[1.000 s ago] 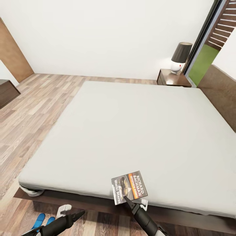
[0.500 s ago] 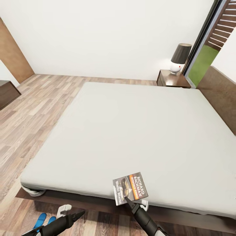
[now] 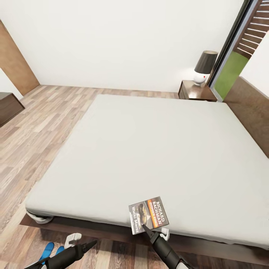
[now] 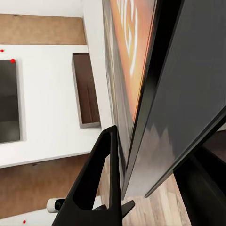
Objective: In the bedroom, move the book from the bed onto either nightstand, and place the two sandals side by side next to the bed.
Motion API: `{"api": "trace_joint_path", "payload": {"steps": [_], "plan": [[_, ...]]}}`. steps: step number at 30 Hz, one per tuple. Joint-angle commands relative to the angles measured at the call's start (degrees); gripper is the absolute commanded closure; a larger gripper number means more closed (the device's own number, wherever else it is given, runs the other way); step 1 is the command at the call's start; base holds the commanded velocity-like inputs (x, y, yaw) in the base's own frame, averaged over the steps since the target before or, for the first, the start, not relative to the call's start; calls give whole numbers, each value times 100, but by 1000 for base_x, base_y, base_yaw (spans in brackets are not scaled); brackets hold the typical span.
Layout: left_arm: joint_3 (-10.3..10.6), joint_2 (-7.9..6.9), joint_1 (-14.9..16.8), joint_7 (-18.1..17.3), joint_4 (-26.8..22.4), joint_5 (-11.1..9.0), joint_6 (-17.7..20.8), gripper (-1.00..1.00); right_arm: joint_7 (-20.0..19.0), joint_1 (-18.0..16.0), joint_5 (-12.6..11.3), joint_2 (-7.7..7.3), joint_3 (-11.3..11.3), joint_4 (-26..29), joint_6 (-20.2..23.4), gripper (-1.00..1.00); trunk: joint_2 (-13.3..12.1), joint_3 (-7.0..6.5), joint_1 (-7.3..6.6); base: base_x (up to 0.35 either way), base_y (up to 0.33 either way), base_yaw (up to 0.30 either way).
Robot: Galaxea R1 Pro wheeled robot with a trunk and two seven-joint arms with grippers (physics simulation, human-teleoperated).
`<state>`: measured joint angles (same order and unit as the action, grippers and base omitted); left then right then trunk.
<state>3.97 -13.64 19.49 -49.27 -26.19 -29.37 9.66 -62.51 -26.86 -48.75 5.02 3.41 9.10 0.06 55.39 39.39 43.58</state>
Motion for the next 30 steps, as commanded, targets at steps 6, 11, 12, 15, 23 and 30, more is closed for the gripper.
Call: {"api": "trace_joint_path", "payload": {"steps": [6,11,12,15,23,30], "plan": [[34,-7,2,-4,-1,-60,48,-100,-11,-3,-49,-1,35,-5,7,100,-239,-104,-132,0,0,0],[34,-7,2,-4,-2,-60,49,-100,-7,-3,-47,-1,35,-5,10,100,-440,-194,-242,0,0,0],[34,-7,2,-4,-1,-60,49,-100,-7,-3,-47,-1,36,-5,9,100,-480,-212,-264,0,0,0],[34,-7,2,-4,-1,-60,53,-100,-7,-3,-44,-1,36,-5,9,100,-600,-266,-330,0,0,0],[34,-7,2,-9,-7,-59,45,-100,-56,-3,73,-14,60,49,34,100,-720,-320,-396,0,0,0],[34,-7,2,-12,-9,-52,45,-100,-74,-3,1474,-484,91,-6,97,100,-720,-320,-396,0,0,0]]}}
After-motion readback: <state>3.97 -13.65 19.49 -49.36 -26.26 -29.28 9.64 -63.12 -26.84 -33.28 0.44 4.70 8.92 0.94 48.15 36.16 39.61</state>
